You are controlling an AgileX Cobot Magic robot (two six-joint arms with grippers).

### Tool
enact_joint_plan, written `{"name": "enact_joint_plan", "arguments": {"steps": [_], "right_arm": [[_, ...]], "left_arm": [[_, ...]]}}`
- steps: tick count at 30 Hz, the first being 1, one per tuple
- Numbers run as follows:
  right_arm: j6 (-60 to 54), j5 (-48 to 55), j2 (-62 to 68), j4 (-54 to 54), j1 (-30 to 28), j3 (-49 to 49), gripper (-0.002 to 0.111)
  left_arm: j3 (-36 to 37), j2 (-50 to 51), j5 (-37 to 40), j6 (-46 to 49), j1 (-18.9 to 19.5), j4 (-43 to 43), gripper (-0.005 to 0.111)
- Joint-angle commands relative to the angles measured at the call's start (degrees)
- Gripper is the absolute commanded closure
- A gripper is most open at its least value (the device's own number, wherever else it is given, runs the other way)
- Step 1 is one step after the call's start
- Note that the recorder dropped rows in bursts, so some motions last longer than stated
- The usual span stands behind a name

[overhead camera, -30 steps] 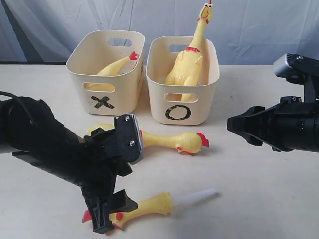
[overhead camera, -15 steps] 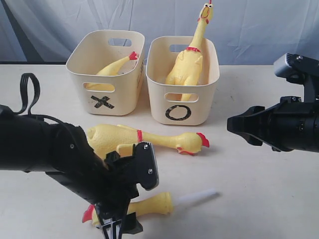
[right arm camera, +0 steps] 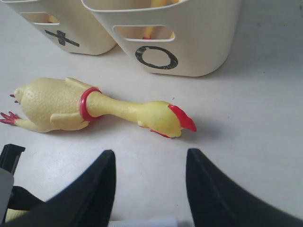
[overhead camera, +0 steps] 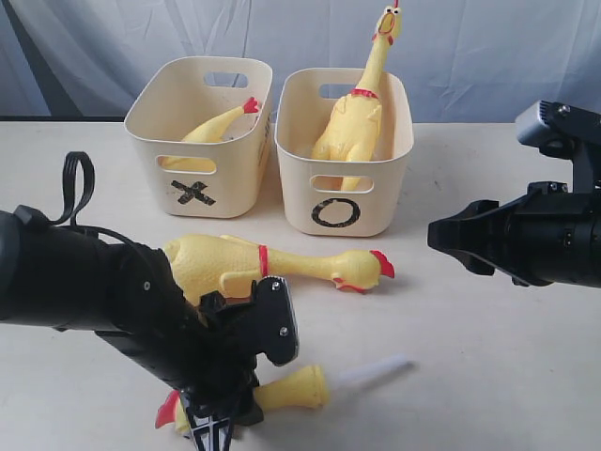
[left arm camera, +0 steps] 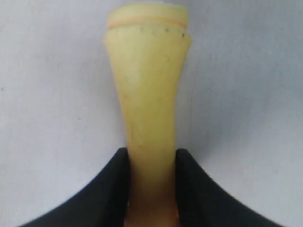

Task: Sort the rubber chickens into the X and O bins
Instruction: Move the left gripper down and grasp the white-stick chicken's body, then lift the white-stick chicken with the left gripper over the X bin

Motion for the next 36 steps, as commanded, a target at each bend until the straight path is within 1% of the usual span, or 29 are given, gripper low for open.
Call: {"name": "enact_joint_plan", "arguments": {"steps": [1,4,7,9,12,17,20,23,26,29,32,36], "right_arm": [[-0.3,-0.3,0.0,0.2,-0.1,0.1,0.063],[-0.3,-0.3,0.0,0.1,-0.1,0.1,0.063],[-0.3,-0.3,0.0,0.1,-0.1,0.1,0.063],[-0.3,-0.3,0.0,0.1,-0.1,0.1,0.063],[-0.3,-0.3,0.0,0.1,-0.1,0.1,0.063],[-0.3,-0.3,0.0,0.1,-0.1,0.1,0.063],[-0.3,-0.3,0.0,0.2,-0.1,0.1,0.063],[-0.3,-0.3,0.0,0.2,-0.1,0.1,0.063],[-0.3,-0.3,0.0,0.2,-0.1,0.1,0.063],[-0.3,-0.3,0.0,0.2,-0.1,0.1,0.063],[-0.3,-0.3,0.0,0.2,-0.1,0.1,0.063],[-0.3,-0.3,0.0,0.4,-0.1,0.1,0.063]], "left_arm": [[0.1,0.1,0.4,-0.2,-0.4,-0.1,0.107],[-0.1,0.1,3.4,-0.2,-0.4,-0.1,0.107],[-1.8,-0.5,9.0,-0.5,-0.4,-0.3,0.107],[-2.9,-2.1,10.5,-1.5,-0.4,-0.3,0.107],[-3.3,-5.2,10.9,-3.9,-0.4,0.7,0.107],[-3.4,-9.4,9.4,-4.3,0.3,1.6,0.107],[-3.4,-11.2,6.1,-6.2,2.3,2.8,0.107],[-3.4,-12.8,1.1,-8.8,4.9,3.0,0.107],[-3.4,-14.4,-5.4,-10.2,7.5,2.8,0.107],[-3.4,-16.2,-11.3,-10.2,9.9,0.9,0.107],[-3.4,-17.5,-18.2,-10.2,11.6,0.8,0.107],[-3.6,-18.0,-30.3,-10.3,13.1,0.8,0.107]]}}
